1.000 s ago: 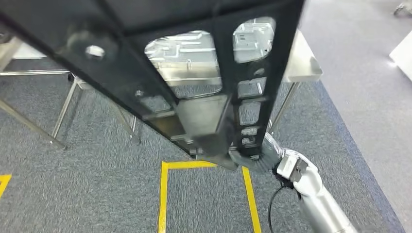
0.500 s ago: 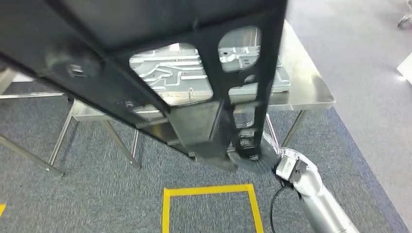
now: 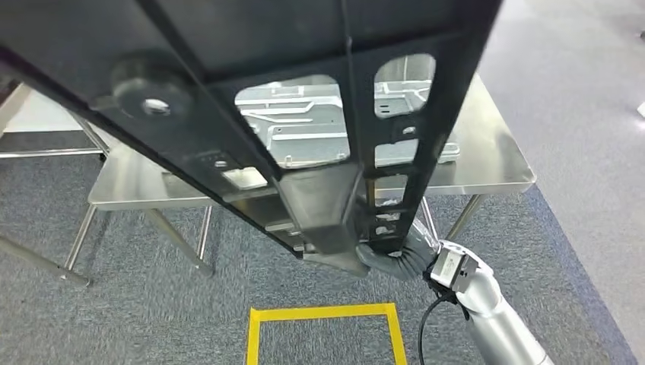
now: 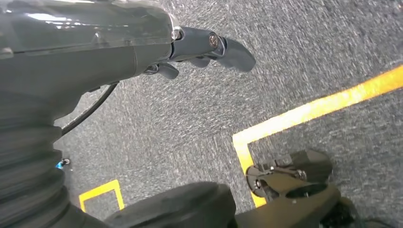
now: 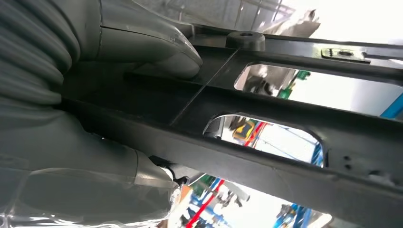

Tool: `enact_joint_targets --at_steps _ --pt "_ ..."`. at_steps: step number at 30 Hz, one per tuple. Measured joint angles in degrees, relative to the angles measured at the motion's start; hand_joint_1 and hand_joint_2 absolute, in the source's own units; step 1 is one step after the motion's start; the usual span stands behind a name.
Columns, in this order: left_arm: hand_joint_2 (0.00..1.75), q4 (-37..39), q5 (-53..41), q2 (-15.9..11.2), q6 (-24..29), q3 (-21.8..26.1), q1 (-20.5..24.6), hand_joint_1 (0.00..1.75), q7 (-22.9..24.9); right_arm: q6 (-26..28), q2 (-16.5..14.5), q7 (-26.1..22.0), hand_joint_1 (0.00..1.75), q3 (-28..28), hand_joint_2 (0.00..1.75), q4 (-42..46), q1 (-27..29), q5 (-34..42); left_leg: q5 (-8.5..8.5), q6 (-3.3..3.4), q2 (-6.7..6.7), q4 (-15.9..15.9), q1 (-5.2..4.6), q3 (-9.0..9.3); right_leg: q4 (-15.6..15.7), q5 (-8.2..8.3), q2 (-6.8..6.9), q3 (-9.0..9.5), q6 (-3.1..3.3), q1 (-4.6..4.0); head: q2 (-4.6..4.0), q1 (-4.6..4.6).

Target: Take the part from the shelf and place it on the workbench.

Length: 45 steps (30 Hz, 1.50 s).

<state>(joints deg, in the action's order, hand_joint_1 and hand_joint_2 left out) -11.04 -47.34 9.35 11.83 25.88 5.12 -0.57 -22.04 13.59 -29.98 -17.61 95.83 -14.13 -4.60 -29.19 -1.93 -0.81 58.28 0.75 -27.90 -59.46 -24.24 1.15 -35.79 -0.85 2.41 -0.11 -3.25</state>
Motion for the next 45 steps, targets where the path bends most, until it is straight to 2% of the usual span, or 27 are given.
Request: enact_joint_targets --at_steps 2,5,6,7,9,11,13,16,17,19,20,21,22,24,25,26,28,31,33,35,36,37,38,39,41,42,45 --pt "1.75 0.0 0.1 0.0 0.1 0.0 0.0 0.0 -0.1 0.0 0.5 -0.1 1.75 0.0 1.75 0.0 0.0 0.2 -1.86 -0.46 0.32 4.3 0.17 -2.21 0.1 -0.39 -0.07 0.49 0.8 -0.19 0.0 -0.01" --pt "1.75 0.0 0.3 0.0 0.1 0.0 0.4 0.0 -0.4 0.0 0.9 -0.2 1.75 -0.1 1.75 -0.1 0.2 0.4 -5.7 -0.58 0.39 14.0 0.08 -8.37 0.1 -1.22 -0.02 1.02 1.4 -0.73 0.0 -0.01" --pt "1.75 0.0 0.4 0.0 0.1 0.0 0.6 0.0 -0.5 0.0 0.9 -0.2 1.75 -0.1 1.75 -0.2 0.3 0.4 -5.58 -0.39 0.42 14.9 0.03 -9.37 0.1 -1.55 -0.05 1.36 1.49 -0.93 0.0 0.0" --pt "1.75 0.0 0.4 0.0 0.1 0.0 0.6 0.0 -0.5 0.0 0.9 -0.2 1.75 -0.1 1.75 -0.3 0.4 0.4 -4.12 -0.04 0.43 13.7 -0.07 -9.43 0.1 -1.9 -0.11 1.82 1.55 -1.14 0.0 0.0" --pt "1.75 0.0 0.4 0.0 0.1 0.0 0.4 0.0 -0.5 0.0 0.9 -0.2 1.75 -0.1 1.75 -0.3 0.4 0.4 1.24 1.12 0.45 7.2 -0.48 -7.66 0.1 -2.62 -0.24 2.9 1.58 -1.43 0.0 0.01" --pt "1.75 0.0 0.4 0.0 0.1 0.1 0.1 0.0 -0.5 -0.1 0.9 -0.3 1.75 -0.2 1.75 -0.4 0.4 0.4 3.65 2.2 0.5 2.1 -1.04 -6.52 0.3 -2.96 -0.33 3.36 1.32 -1.47 0.0 0.01" --pt "1.75 0.0 0.4 0.0 0.1 0.1 0.1 0.0 -0.5 -0.1 0.9 -0.3 1.75 -0.2 1.75 -0.5 0.4 0.4 3.64 2.78 0.53 0.6 -1.41 -6.51 0.6 -3.11 -0.28 3.43 0.66 -1.36 0.0 -0.01" --pt "1.75 0.0 0.6 0.1 0.2 0.3 0.1 0.0 -0.5 -0.2 0.9 -0.4 1.75 -0.3 1.75 -0.6 0.0 0.5 4.85 3.25 0.42 -1.6 -0.95 -4.87 0.0 -4.09 -0.3 3.71 -0.23 -1.42 0.0 0.01" --pt "1.75 0.0 0.6 0.2 0.3 0.3 0.0 0.0 -0.3 -0.2 0.9 -0.4 1.75 -0.3 1.75 -0.6 -0.2 0.5 5.01 3.38 0.44 -2.2 -0.75 -4.3 -2.0 -5.1 -0.41 2.79 -0.41 -1.41 0.0 0.01" --pt "1.75 0.0 0.6 0.3 0.3 0.7 0.0 0.0 0.2 -0.3 0.8 -0.5 1.75 -0.5 1.75 -1.0 -0.3 0.6 4.76 3.69 0.45 -2.4 -0.77 -3.9 -8.8 -7.7 -0.62 -1.16 -0.75 -1.2 0.0 0.01" --pt "1.75 0.0 0.6 0.3 0.4 0.9 0.0 0.0 0.4 -0.3 0.7 -0.5 1.75 -0.6 1.75 -1.1 -0.2 0.6 4.52 3.74 0.38 -2.3 -0.78 -3.81 -11.9 -8.4 -0.65 -3.26 -0.97 -1.1 0.0 0.01" --pt "1.75 0.0 0.6 0.3 0.4 1.1 0.0 0.0 0.6 -0.3 0.7 -0.5 1.75 -0.8 1.75 -1.2 0.0 0.6 4.2 3.76 0.27 -2.2 -0.76 -3.67 -13.6 -8.09 -0.64 -4.66 -1.18 -0.98 0.0 0.01" --pt "1.75 0.0 0.6 0.3 0.5 1.2 0.0 0.0 0.7 -0.3 0.7 -0.5 1.75 -0.9 1.75 -1.3 0.1 0.5 3.81 3.68 0.12 -1.9 -0.72 -3.47 -13.1 -6.66 -0.63 -5.03 -1.35 -0.86 0.0 0.01" --pt "1.75 0.0 0.8 0.5 0.9 1.3 -0.1 0.0 1.0 -0.4 0.7 -0.3 1.75 -1.2 1.75 -1.3 0.2 0.4 2.77 3.34 -0.13 -1.2 -0.62 -2.92 -7.1 -2.03 -0.54 -3.07 -1.47 -0.62 0.0 0.01" --pt "1.75 0.0 1.0 0.6 1.0 1.4 -0.1 0.0 1.1 -0.5 0.7 -0.1 1.75 -1.4 1.75 -1.3 0.0 0.4 2.18 3.03 -0.19 -0.7 -0.71 -2.86 -4.0 -0.5 -0.47 -1.76 -1.36 -0.65 0.0 0.01" --pt "1.75 0.0 1.2 0.7 1.1 1.6 -0.1 0.0 1.1 -0.7 0.7 0.2 1.75 -1.7 1.75 -1.3 -0.2 0.3 1.7 2.69 -0.21 -0.3 -0.78 -2.93 -1.9 0.08 -0.43 -0.8 -1.08 -0.73 0.0 0.01" --pt "1.75 0.0 1.5 0.7 1.1 2.0 -0.1 0.0 1.2 -1.0 0.7 0.8 1.75 -2.4 1.75 -1.5 -0.9 0.2 1.15 2.02 -0.16 0.0 -0.9 -3.14 -0.7 -0.64 -0.49 -0.22 -0.38 -0.99 0.0 0.0" --pt "1.75 0.0 1.5 0.7 0.7 2.5 -0.1 0.0 1.2 -1.0 0.8 1.5 1.75 -3.4 1.75 -1.7 -1.9 -0.1 0.16 1.03 -0.02 0.8 -0.79 -3.05 0.0 -1.11 -0.48 0.42 0.59 -0.78 0.0 0.0" --pt "1.75 0.0 1.3 0.7 0.2 2.7 0.0 0.0 1.2 -0.6 0.8 1.9 1.75 -4.0 1.75 -1.7 -2.6 -0.3 -2.32 0.33 0.15 5.8 -0.66 -5.29 0.3 -1.35 -0.16 1.01 1.12 -0.64 0.0 0.0" --pt "1.75 0.0 1.1 0.7 -0.2 2.7 0.5 0.0 1.2 -0.3 0.9 2.3 1.75 -4.5 1.75 -1.8 -3.1 -0.4 -4.96 -0.16 0.32 12.9 -0.59 -9.23 0.3 -1.72 0.12 1.37 1.35 -0.67 0.0 -0.01" --pt "1.75 0.0 1.1 0.7 -0.3 2.7 0.8 0.0 1.2 -0.2 0.9 2.4 1.75 -4.7 1.75 -1.9 -3.5 -0.4 -5.13 -0.29 0.37 15.1 -0.58 -10.53 0.3 -1.93 0.2 1.6 1.35 -0.67 0.0 -0.01" --pt "1.75 0.0 1.1 0.7 -0.3 2.7 0.9 0.0 1.3 -0.2 0.9 2.6 1.75 -4.9 1.75 -2.1 -3.9 -0.2 -4.19 -0.34 0.41 15.3 -0.55 -10.93 0.3 -2.15 0.22 1.91 1.29 -0.66 0.0 -0.01" --pt "1.75 0.0 1.1 0.7 -0.3 2.7 0.9 0.0 1.4 -0.1 0.9 2.7 1.75 -5.1 1.75 -2.3 -4.3 0.0 -2.21 -0.31 0.43 13.4 -0.51 -10.3 0.3 -2.38 0.17 2.29 1.18 -0.63 0.0 -0.01" --pt "1.75 0.0 1.0 0.7 -0.3 2.7 0.7 0.0 1.5 -0.1 0.9 2.7 1.75 -5.2 1.75 -2.4 -4.7 0.2 0.4 -0.21 0.44 9.7 -0.44 -8.96 0.3 -2.65 0.1 2.73 1.02 -0.6 0.0 -0.01" --pt "1.75 0.0 1.1 0.7 -0.2 2.7 0.3 0.0 1.7 0.0 0.9 2.7 1.75 -5.5 1.75 -2.7 -5.4 0.5 3.37 0.27 0.37 3.2 -0.53 -6.37 0.4 -3.03 -0.09 3.28 0.52 -0.74 0.0 -0.01" --pt "1.75 0.0 1.1 0.7 0.0 2.8 0.2 0.0 1.6 0.0 0.9 2.7 1.75 -5.6 1.75 -2.9 -5.7 0.6 3.61 0.74 0.35 1.3 -0.67 -5.7 0.5 -3.1 -0.15 3.31 0.17 -0.83 0.0 -0.01" --pt "1.75 0.0 1.4 0.7 1.0 3.0 0.0 0.0 0.6 0.2 0.9 2.9 1.75 -6.0 1.75 -3.4 -6.3 1.2 2.82 2.68 0.23 -0.2 -0.69 -5.01 -0.3 -2.62 -0.18 3.17 -1.04 -0.87 0.0 -0.01"
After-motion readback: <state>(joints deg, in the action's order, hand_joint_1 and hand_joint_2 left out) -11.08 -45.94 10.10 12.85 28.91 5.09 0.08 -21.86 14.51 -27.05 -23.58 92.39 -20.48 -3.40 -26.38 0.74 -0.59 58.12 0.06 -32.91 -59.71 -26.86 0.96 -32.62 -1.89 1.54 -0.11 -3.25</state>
